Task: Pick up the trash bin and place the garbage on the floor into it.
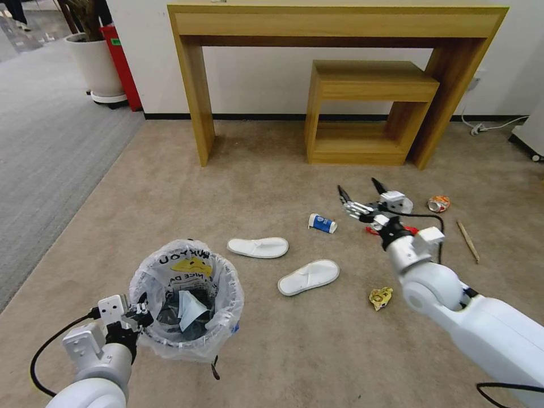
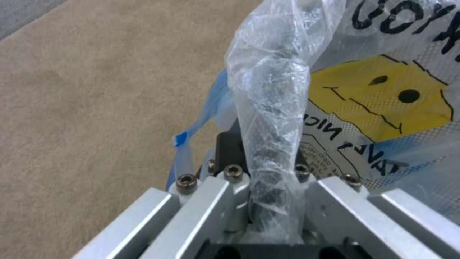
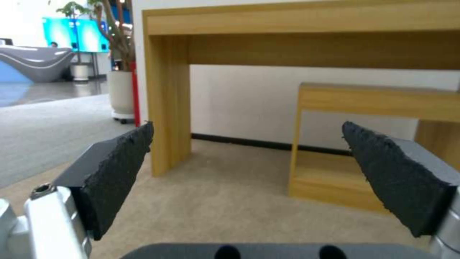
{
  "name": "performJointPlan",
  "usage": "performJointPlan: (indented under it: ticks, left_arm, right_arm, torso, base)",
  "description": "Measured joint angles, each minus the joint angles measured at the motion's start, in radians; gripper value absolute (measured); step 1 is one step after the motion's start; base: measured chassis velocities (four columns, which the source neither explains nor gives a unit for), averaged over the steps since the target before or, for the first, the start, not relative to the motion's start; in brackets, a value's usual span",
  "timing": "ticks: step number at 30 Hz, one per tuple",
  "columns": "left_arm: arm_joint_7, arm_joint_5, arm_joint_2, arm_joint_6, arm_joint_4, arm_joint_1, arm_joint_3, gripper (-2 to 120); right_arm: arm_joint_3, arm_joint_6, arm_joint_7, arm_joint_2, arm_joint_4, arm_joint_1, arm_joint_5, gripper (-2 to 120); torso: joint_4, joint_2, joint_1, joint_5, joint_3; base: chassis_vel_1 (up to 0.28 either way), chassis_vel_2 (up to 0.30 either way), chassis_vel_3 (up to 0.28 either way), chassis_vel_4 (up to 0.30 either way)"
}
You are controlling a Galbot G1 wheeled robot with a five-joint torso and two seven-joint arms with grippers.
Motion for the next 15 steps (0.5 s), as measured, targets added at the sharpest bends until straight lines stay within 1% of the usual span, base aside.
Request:
performJointPlan:
  ticks: [1, 2, 4, 8, 15]
  left_arm:
    - [0.000, 0.000, 0.000, 0.000, 0.000, 0.000, 0.000, 1]
    - [0.001, 0.000, 0.003, -0.001, 0.002, -0.004, 0.001, 1]
    - [0.001, -0.001, 0.005, -0.002, 0.004, -0.005, 0.001, 1]
    - [0.001, -0.001, 0.008, -0.004, 0.008, -0.007, 0.001, 1]
    - [0.001, -0.009, 0.015, -0.006, 0.011, -0.012, -0.014, 1]
  right_arm:
    - [0.000, 0.000, 0.000, 0.000, 0.000, 0.000, 0.000, 100]
    - [0.037, 0.011, -0.010, -0.009, -0.001, -0.032, -0.022, 100]
    - [0.059, 0.019, -0.017, -0.012, -0.006, -0.051, -0.038, 100]
    - [0.078, 0.022, -0.024, -0.001, -0.011, -0.065, -0.047, 100]
    - [0.081, 0.031, -0.040, 0.023, -0.028, -0.076, -0.076, 100]
  torso:
    - [0.0000, 0.000, 0.000, 0.0000, 0.000]
    - [-0.0001, 0.000, 0.000, 0.0000, 0.000]
    - [0.0000, 0.000, 0.000, 0.0000, 0.000]
    - [0.0001, 0.000, 0.000, 0.0000, 0.000]
    - [0.0001, 0.000, 0.000, 0.0000, 0.000]
  base:
    - [0.000, 0.000, 0.000, 0.000]
    - [0.000, 0.000, 0.000, 0.000]
    - [0.000, 0.000, 0.000, 0.000]
    - [0.000, 0.000, 0.000, 0.000]
    - [0.000, 0.000, 0.000, 0.000]
